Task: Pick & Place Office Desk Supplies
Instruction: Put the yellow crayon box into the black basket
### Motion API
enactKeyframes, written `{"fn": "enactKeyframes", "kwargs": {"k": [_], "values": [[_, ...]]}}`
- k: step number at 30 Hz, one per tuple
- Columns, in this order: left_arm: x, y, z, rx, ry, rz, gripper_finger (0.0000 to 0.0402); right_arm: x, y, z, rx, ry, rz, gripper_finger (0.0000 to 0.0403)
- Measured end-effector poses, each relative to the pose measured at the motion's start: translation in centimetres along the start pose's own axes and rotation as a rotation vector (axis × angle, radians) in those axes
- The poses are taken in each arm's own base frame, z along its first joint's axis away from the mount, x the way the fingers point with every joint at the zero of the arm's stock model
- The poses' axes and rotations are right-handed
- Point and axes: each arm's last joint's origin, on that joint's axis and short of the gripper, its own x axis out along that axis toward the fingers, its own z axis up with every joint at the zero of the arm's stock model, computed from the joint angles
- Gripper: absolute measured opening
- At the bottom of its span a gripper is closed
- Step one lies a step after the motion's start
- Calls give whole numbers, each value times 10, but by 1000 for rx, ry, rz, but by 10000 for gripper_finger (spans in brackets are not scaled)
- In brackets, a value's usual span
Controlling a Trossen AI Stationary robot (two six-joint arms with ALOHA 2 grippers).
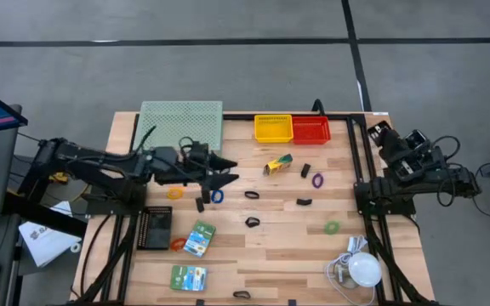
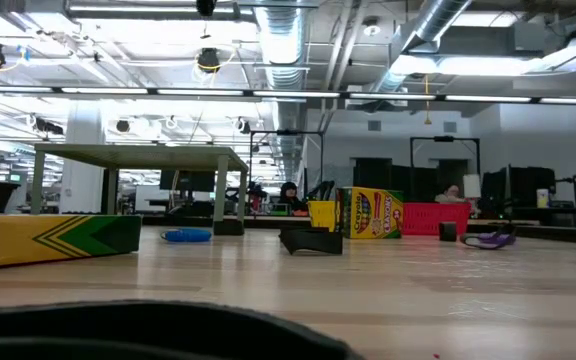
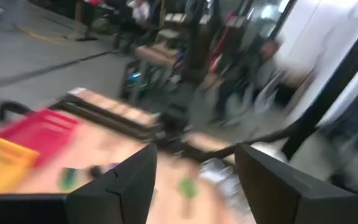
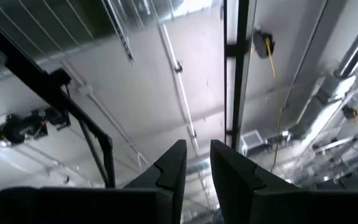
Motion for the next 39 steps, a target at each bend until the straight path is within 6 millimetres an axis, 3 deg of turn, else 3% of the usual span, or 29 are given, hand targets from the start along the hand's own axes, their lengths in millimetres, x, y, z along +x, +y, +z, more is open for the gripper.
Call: {"fn": "enactKeyframes", "kwargs": {"k": [5,8,11,19,24,29,32,39], "values": [[13,6,15,168,142,172,213,35,7,5,57,297,-112,85],[20,8,15,202,255,224,219,52,13,15,56,518,-209,115],[27,5,11,222,327,226,223,71,20,29,41,611,-241,154],[38,-25,-24,219,466,138,222,105,41,62,-26,801,-172,239],[57,-43,-59,220,512,163,222,112,50,83,-6,784,-137,241],[95,-53,-79,298,337,158,222,113,53,90,20,773,-108,230],[112,-47,-84,372,268,193,221,114,54,92,40,771,-97,223],[135,6,-82,245,266,401,221,116,57,95,90,747,-60,213]]}}
